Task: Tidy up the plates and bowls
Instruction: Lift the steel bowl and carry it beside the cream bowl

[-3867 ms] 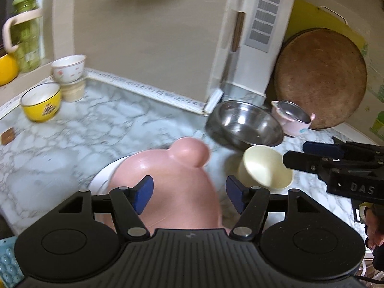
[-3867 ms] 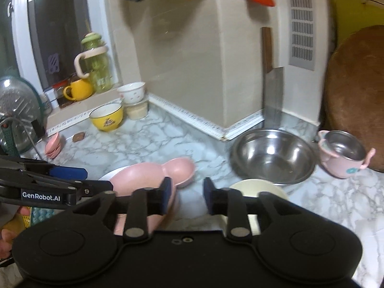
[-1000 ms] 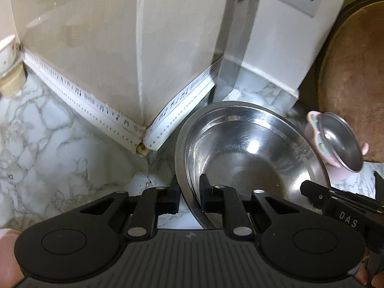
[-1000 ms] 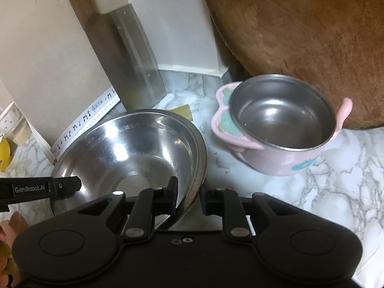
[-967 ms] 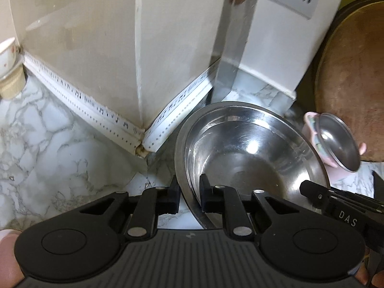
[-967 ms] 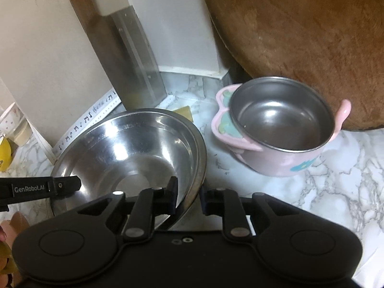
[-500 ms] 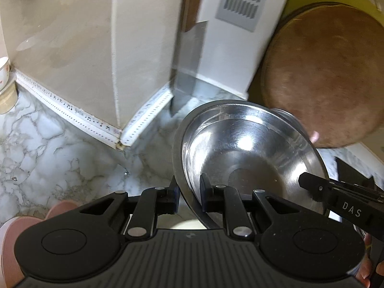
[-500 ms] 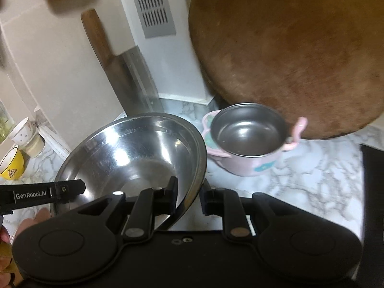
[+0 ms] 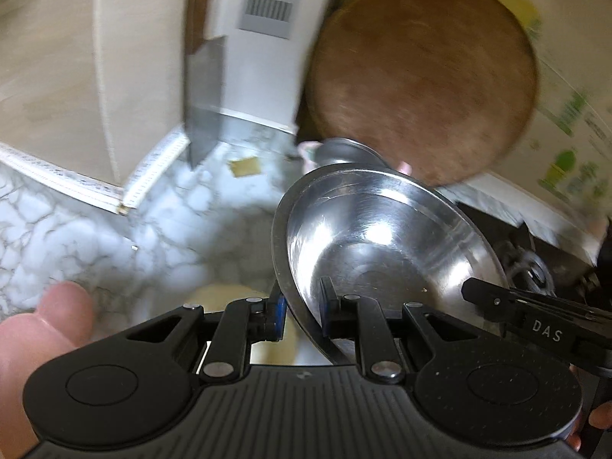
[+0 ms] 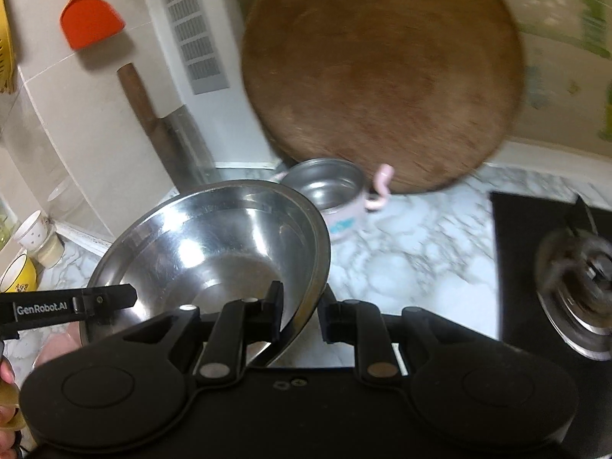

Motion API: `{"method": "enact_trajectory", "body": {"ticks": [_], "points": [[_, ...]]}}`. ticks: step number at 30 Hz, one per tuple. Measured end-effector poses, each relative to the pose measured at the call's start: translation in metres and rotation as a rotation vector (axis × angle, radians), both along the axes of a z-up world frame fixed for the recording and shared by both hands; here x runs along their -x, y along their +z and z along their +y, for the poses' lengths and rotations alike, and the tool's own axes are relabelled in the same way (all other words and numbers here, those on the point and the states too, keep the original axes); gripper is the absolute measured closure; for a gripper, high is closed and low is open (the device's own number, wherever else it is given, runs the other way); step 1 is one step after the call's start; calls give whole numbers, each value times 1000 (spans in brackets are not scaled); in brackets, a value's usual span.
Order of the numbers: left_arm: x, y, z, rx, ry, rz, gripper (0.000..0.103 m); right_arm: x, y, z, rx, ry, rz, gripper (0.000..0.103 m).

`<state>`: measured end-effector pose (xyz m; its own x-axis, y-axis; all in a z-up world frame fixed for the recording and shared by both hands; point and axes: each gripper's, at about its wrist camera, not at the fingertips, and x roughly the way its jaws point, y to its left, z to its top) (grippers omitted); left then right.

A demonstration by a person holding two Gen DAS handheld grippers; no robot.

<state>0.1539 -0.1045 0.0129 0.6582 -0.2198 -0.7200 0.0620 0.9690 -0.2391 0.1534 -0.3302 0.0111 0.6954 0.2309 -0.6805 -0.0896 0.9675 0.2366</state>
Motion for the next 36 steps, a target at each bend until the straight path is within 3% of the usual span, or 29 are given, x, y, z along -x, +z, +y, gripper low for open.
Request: {"method": "enact_trajectory", "body": {"ticks": [11, 23, 36], "points": [[28, -34, -36, -35, -125, 37, 87, 56, -28, -30, 15, -101, 49, 83], [39, -79, -46, -54, -156, 116, 86, 80, -63, -34, 35, -122, 84, 83], [43, -93, -56, -105, -167, 115, 86, 88, -85, -38, 34, -123, 122, 83]]}}
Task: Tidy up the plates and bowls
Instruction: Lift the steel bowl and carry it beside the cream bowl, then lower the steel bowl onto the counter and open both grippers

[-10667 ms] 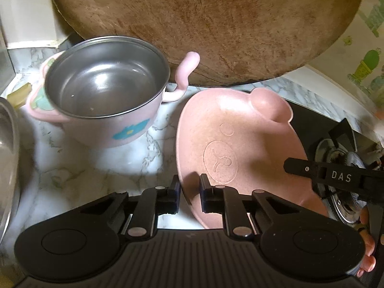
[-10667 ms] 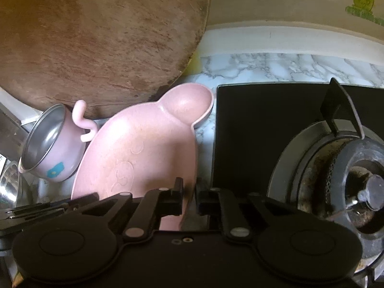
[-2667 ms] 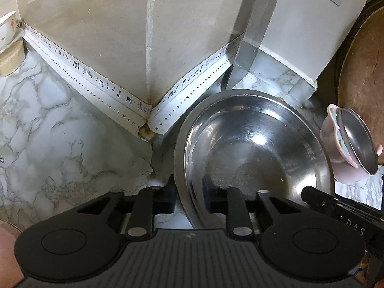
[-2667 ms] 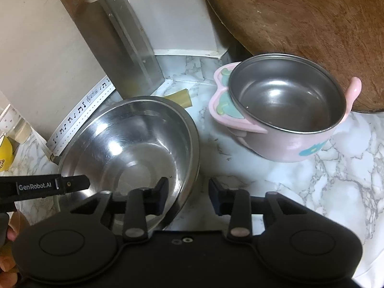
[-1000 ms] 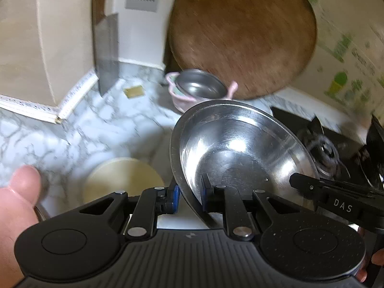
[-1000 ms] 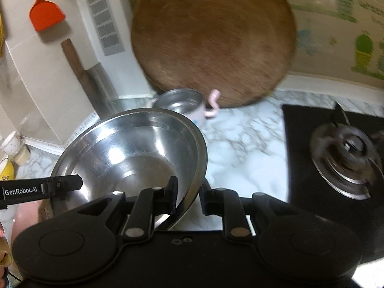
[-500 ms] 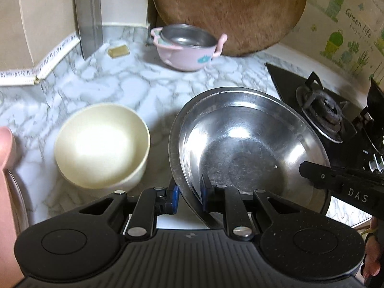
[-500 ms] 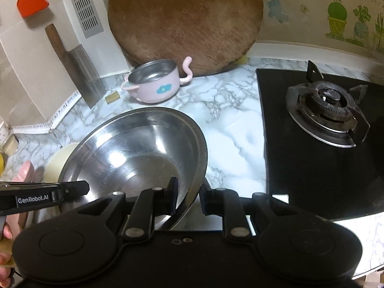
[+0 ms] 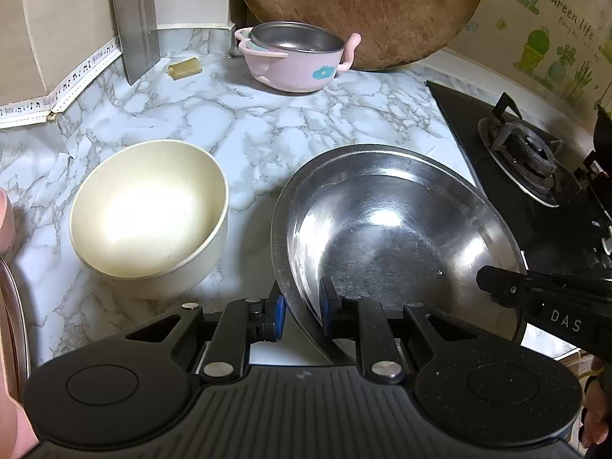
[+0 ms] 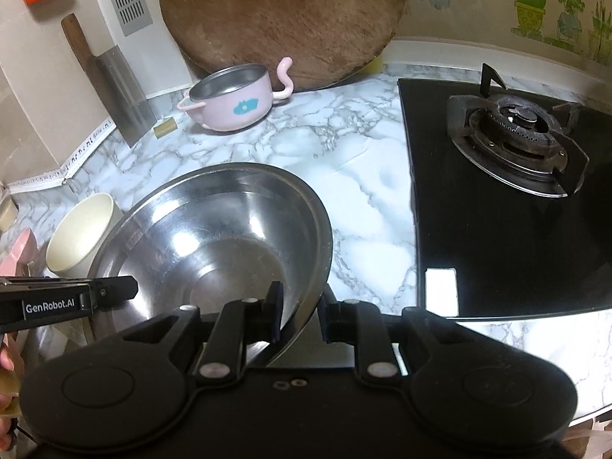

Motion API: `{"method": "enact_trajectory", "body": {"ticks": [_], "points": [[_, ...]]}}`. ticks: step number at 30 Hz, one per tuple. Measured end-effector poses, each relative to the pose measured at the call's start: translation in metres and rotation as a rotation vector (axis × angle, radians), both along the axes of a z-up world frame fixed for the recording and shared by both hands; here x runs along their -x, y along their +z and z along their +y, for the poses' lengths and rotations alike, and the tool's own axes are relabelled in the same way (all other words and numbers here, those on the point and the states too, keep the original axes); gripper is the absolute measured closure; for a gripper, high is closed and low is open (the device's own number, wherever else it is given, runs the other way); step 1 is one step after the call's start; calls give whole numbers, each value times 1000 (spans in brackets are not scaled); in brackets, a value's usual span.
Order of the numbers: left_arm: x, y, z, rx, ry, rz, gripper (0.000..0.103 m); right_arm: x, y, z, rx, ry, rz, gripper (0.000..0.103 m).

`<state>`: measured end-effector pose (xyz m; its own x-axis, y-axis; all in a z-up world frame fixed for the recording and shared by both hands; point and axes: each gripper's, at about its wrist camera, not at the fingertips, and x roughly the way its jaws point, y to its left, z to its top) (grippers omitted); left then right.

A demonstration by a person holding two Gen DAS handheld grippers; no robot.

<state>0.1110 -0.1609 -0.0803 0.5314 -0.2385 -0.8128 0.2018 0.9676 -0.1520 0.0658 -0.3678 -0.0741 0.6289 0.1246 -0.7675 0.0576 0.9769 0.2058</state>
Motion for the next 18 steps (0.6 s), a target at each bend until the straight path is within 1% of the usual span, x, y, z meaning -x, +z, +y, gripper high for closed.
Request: {"method": "enact_trajectory", "body": {"ticks": [10, 18], "points": [[-3, -9, -2, -18, 0, 18, 86, -5, -7, 0, -5, 4, 25, 83], [-5, -8, -1, -12, -7, 14, 86, -8, -9, 1, -11, -3, 35, 82]]}}
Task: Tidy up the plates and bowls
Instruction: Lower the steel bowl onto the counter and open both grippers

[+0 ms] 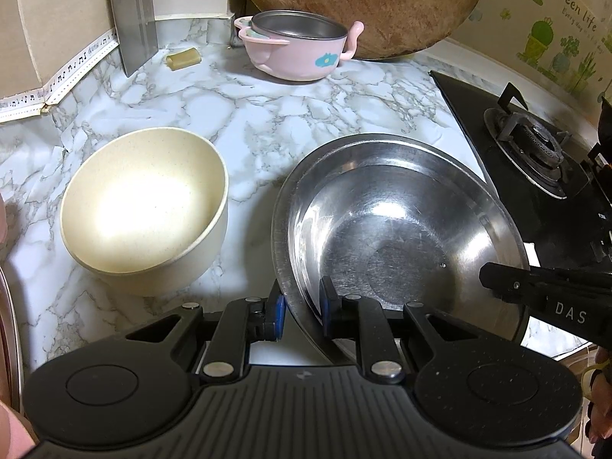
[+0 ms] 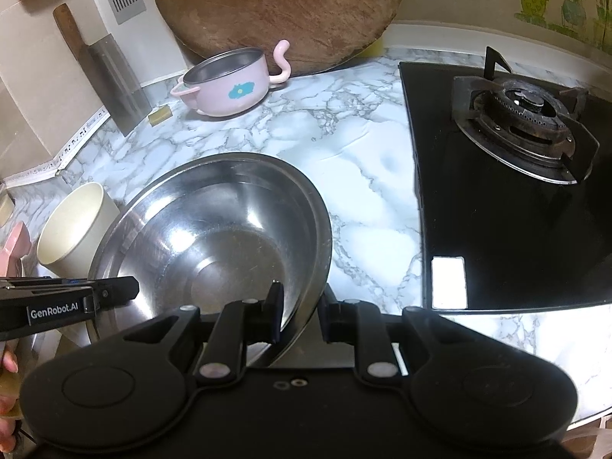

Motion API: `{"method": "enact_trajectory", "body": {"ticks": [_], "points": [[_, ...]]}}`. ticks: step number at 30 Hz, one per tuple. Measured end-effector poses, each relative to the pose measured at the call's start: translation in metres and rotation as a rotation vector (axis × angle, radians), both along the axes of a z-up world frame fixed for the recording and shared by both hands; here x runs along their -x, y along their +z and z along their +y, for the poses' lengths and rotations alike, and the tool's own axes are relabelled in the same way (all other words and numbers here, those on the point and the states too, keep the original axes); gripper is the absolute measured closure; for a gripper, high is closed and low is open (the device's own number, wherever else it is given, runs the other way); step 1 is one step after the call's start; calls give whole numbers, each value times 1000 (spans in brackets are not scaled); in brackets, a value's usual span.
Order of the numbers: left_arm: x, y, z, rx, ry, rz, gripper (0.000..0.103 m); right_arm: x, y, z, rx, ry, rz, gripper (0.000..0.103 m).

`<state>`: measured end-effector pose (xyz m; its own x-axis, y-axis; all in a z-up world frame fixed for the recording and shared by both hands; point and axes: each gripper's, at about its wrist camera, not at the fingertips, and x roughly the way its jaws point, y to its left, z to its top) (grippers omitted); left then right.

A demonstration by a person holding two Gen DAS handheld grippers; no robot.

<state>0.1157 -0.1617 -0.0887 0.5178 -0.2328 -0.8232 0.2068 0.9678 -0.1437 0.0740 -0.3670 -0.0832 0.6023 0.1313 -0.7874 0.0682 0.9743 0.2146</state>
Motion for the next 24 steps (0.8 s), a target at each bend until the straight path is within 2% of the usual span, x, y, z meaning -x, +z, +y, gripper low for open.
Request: {"method": "enact_trajectory", "body": {"ticks": [10, 13, 18, 24], "points": [[2, 2, 3, 8, -12, -2, 86, -1, 2, 0, 33, -20, -1, 82], [5, 4, 4, -5, -18, -18, 85, 0, 5, -1, 31, -26, -1, 82], [8, 9, 7, -9, -23, -35, 78, 4, 15, 1, 84, -22, -31, 81], [17, 23, 13, -22, -26, -87, 77, 10, 28, 1, 134, -32, -69, 81]]}}
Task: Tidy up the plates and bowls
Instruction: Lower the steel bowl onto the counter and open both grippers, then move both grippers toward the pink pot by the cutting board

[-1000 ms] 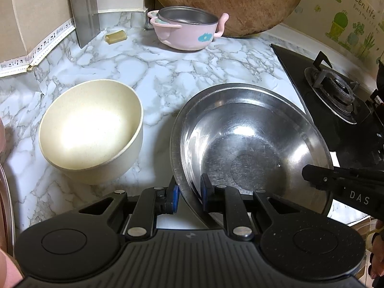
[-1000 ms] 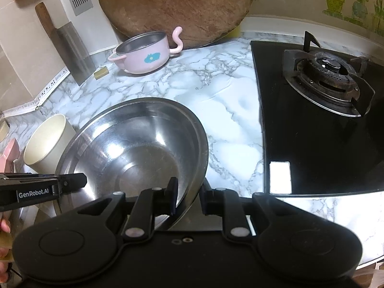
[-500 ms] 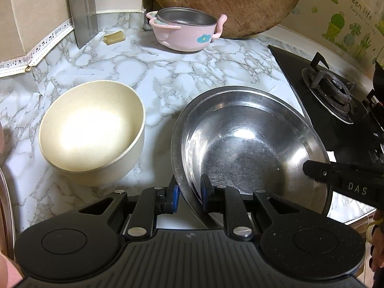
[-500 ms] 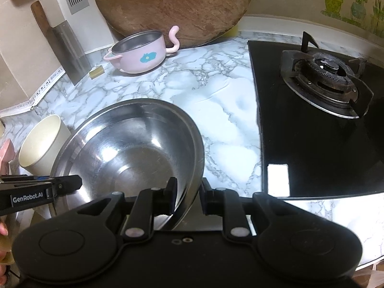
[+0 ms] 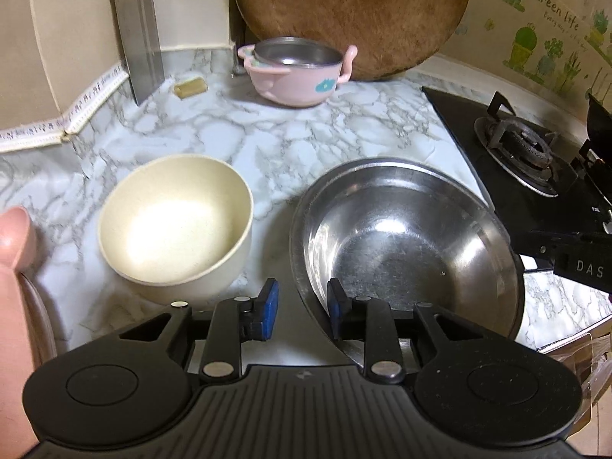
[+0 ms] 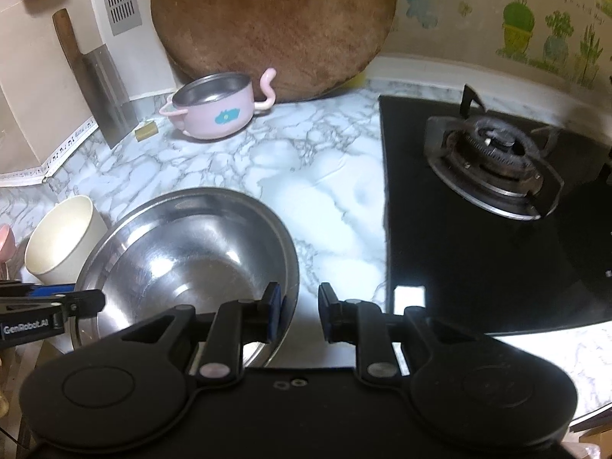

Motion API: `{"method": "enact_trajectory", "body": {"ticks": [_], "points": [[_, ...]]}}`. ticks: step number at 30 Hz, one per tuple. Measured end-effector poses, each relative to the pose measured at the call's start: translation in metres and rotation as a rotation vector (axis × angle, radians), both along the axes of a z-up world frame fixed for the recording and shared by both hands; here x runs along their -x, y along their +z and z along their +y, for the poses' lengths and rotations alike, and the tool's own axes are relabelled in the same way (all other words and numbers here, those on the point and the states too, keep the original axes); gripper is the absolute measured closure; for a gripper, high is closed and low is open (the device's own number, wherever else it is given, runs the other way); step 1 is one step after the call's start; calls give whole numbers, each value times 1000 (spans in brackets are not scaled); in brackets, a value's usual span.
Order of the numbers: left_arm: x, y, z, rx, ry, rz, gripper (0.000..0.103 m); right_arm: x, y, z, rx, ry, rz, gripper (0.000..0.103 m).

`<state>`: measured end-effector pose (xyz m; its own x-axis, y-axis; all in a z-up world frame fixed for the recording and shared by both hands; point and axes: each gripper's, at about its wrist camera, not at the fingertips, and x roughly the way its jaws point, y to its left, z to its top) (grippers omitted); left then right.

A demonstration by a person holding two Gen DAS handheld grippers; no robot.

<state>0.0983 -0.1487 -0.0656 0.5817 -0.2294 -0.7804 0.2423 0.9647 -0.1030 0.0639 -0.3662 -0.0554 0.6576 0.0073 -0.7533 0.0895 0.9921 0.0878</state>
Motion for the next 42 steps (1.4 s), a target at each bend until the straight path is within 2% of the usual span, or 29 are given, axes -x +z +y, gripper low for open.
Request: {"method": "enact_trajectory", "body": {"ticks": [4, 6, 7, 8, 9, 10, 12, 13, 15, 18, 19, 22, 28, 37, 42], "points": [[8, 14, 7, 1, -6, -37, 73, 7, 14, 2, 34, 12, -49, 80], [12, 22, 13, 4, -1, -56, 60, 10, 23, 4, 35, 28, -81, 79], [14, 26, 16, 9, 2, -68, 48, 11, 27, 5, 36, 35, -90, 76], [17, 30, 20, 14, 3, -83, 40, 11, 30, 7, 32, 43, -102, 73], [20, 34, 24, 17, 7, -99, 39, 12, 34, 9, 24, 52, -117, 61], [22, 37, 28, 15, 13, -110, 39, 12, 37, 10, 18, 60, -127, 41], [24, 42, 36, 24, 21, -117, 39, 13, 43, 17, 14, 81, -150, 20], [25, 44, 41, 27, 29, -120, 38, 14, 46, 21, 16, 93, -161, 19], [26, 49, 51, 32, 51, -133, 26, 11, 51, 29, 19, 120, -173, 16], [26, 58, 67, 53, 99, -162, 23, 7, 60, 42, 41, 161, -207, 7], [24, 61, 72, 65, 110, -166, 22, 5, 63, 46, 46, 175, -218, 5], [19, 66, 82, 84, 148, -175, 13, -6, 71, 59, 46, 232, -227, 2], [-4, 73, 95, 111, 209, -179, 13, -40, 80, 74, 47, 257, -221, 1], [-78, 80, 84, 77, 196, -148, 13, -118, 86, 70, 41, 220, -173, 1], [-130, 84, 59, 46, 196, -125, 13, -165, 82, 62, 49, 188, -137, 1]]}}
